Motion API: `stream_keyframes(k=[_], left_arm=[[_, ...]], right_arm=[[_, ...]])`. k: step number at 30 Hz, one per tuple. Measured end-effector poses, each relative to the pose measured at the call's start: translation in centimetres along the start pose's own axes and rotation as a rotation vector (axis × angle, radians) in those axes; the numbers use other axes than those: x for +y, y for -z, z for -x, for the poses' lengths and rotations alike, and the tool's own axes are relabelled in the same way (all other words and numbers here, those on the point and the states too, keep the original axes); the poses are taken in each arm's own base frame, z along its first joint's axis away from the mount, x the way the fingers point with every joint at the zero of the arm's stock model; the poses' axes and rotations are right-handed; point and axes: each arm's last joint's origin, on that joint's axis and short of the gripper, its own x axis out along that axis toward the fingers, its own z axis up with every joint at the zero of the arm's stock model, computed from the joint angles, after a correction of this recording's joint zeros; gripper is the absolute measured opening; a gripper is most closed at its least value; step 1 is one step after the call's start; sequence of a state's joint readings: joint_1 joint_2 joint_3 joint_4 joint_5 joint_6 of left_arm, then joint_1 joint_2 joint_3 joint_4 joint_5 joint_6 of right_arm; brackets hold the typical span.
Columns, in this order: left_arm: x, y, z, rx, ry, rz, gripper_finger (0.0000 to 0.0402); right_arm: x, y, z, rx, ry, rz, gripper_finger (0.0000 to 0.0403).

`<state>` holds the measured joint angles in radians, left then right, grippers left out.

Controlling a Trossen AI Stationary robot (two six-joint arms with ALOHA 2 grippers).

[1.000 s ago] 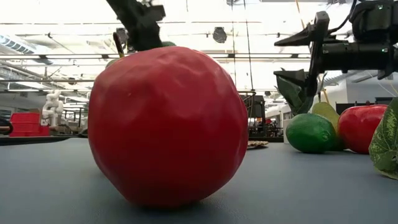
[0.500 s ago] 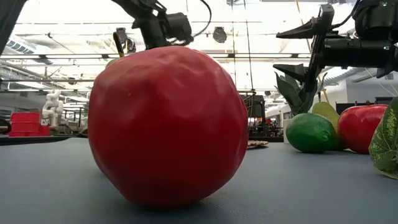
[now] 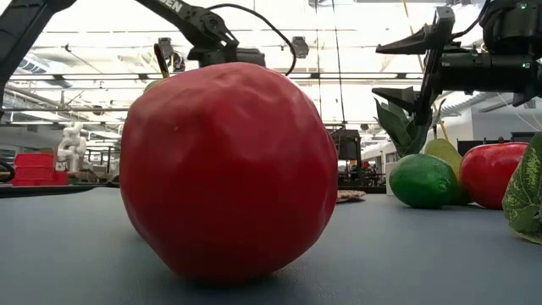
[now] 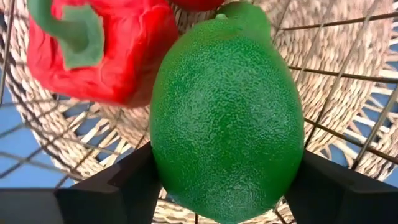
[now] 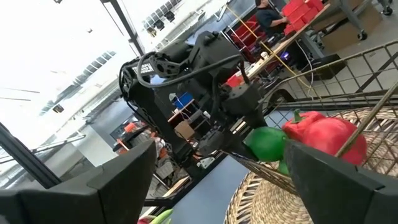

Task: Build produce basket
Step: Put the green lime into the gold wire basket

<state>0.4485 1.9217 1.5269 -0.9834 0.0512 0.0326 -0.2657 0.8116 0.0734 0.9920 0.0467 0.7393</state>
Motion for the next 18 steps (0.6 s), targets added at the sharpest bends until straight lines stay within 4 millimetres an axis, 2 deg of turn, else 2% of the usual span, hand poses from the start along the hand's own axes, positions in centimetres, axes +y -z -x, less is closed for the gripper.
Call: stream_keyframes(k=[10, 18], left_arm=[[-0.10, -0.19, -0.09, -0.017, 0.001, -0.037, 0.0364], [0.02, -0.16, -0.09, -0.012, -0.046, -0.064, 0.0368]], right_arm=[[-0.02, 0.01, 0.00, 0.001, 0.002, 0.015, 0.0345], [-0.02, 0.01, 0.00, 0.001, 0.002, 0.018, 0.0345]])
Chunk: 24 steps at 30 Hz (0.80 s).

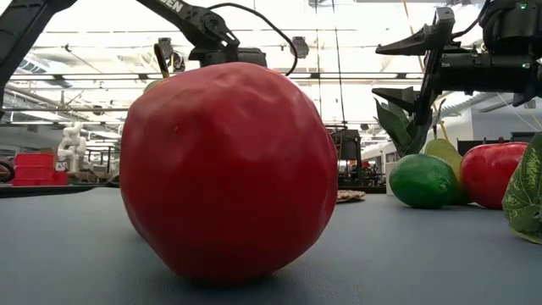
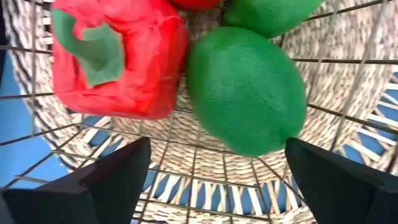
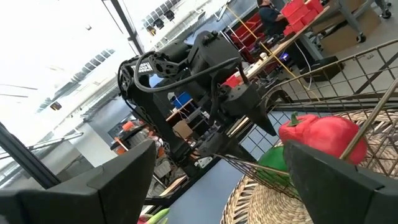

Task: Build produce basket
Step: Put the green lime into the gold wire basket

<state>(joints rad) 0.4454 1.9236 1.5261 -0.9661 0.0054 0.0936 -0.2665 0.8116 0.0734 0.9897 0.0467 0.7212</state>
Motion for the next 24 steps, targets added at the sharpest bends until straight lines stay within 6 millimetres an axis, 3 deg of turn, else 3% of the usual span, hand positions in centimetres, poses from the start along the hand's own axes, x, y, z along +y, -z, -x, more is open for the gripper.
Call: stream_keyframes(k=[12, 17, 24], left_arm=[[-0.2, -0.4, 0.7, -0.067, -0.033, -0.046, 0.0346], [-0.1, -0.1, 2.6, -0.110, -0.092, -0.045, 0.0336], [-0.4, 1.1, 8.1, -0.300, -0.105, 0.022, 0.0312]], right_arm=[[0.0, 0.0, 0.0, 0.002, 0.002, 0.001, 0.0345], [-0.1, 0.1, 0.0, 0.011, 0.009, 0.012, 0.0345], [-0.6, 0.7, 0.0, 0.076, 0.059, 0.119, 0.0345]])
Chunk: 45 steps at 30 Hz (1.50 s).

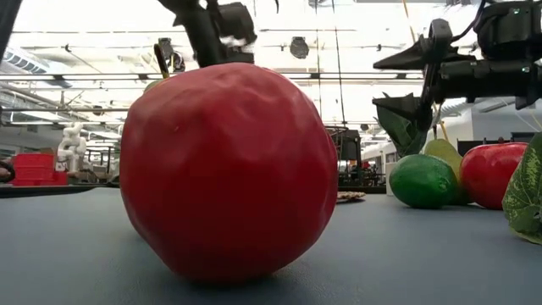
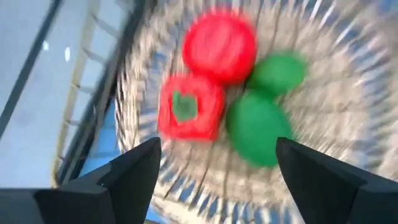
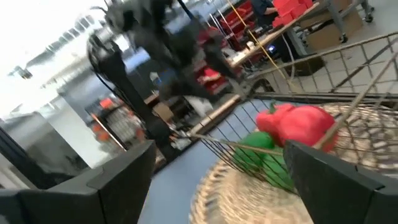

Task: Build produce basket
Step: Put the green lime into the gold wire basket

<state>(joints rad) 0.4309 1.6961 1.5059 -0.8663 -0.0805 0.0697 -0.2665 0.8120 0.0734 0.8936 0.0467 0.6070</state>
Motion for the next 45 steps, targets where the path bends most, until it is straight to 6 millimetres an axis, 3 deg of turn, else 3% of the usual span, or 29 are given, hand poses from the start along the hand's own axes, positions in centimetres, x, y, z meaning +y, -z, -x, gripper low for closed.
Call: stream_keyframes(k=[4, 10, 15, 22, 28, 35, 45], left_arm=[[-1.7, 1.4, 2.4, -0.228, 0.047, 0.003, 0.0290], [-5.1, 6.1, 3.0, -0.511, 0.098, -0.047, 0.0259], [-6.7, 8.9, 3.5, -0.645, 0.136, -0.092, 0.0249], [-7.9, 11.5, 3.8, -0.676, 0.169, -0.126, 0.0250], [-8.9, 13.2, 3.1, -0.676, 0.164, -0.139, 0.0250], [-9.4, 14.0, 2.3, -0.783, 0.175, -0.149, 0.0250], [-9.4, 14.8, 1.5, -0.751, 0.172, -0.159, 0.0251]], right_arm=[[0.0, 0.2, 0.0, 0.025, -0.007, 0.070, 0.0345], [0.5, 0.3, 0.0, 0.056, -0.107, 0.110, 0.0345], [1.2, 0.1, -0.9, 0.121, -0.021, 0.169, 0.0345], [5.3, -3.0, -3.2, 0.362, 0.328, 0.291, 0.0345], [8.6, -4.7, -3.7, 0.363, 0.296, 0.255, 0.0345], [8.9, -2.9, -3.9, 0.405, 0.362, 0.147, 0.0345], [9.1, -0.6, -5.2, 0.454, 0.410, 0.108, 0.0345]])
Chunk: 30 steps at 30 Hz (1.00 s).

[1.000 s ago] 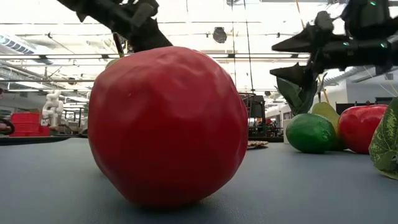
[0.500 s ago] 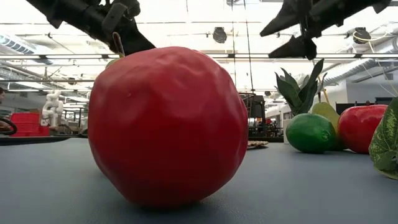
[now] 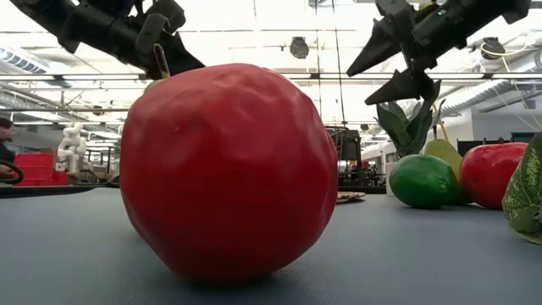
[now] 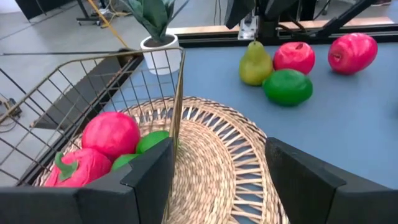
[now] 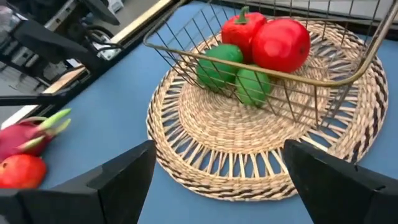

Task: Build produce basket
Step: Put the green lime into the gold wire basket

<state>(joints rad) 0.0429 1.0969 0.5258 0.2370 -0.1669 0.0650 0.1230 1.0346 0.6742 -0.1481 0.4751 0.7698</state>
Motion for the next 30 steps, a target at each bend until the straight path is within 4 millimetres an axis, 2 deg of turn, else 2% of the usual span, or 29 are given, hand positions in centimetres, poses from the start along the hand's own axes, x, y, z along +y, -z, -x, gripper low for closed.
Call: stream_keyframes(k=[5, 9, 12, 20, 30], left_arm=[[0.0, 0.3, 0.0, 0.008, 0.000, -0.002, 0.0251], [0.0, 0.2, 0.0, 0.000, 0.000, -0.003, 0.0251], [0.0, 0.1, 0.0, -0.006, -0.001, 0.000, 0.0251], [-0.3, 0.6, 0.0, 0.040, 0.025, 0.031, 0.0251], [-1.2, 1.1, 0.1, 0.094, 0.060, 0.122, 0.0251]], right_arm=[[1.4, -0.8, -0.7, 0.006, 0.000, 0.016, 0.0345], [2.8, -1.0, -1.0, 0.056, 0.016, 0.077, 0.0345], [3.2, -0.9, -1.1, 0.113, 0.058, 0.125, 0.0345], [1.6, 0.1, -0.3, 0.250, 0.204, 0.167, 0.0345], [-1.3, -1.5, 1.3, 0.295, 0.307, 0.192, 0.0345]])
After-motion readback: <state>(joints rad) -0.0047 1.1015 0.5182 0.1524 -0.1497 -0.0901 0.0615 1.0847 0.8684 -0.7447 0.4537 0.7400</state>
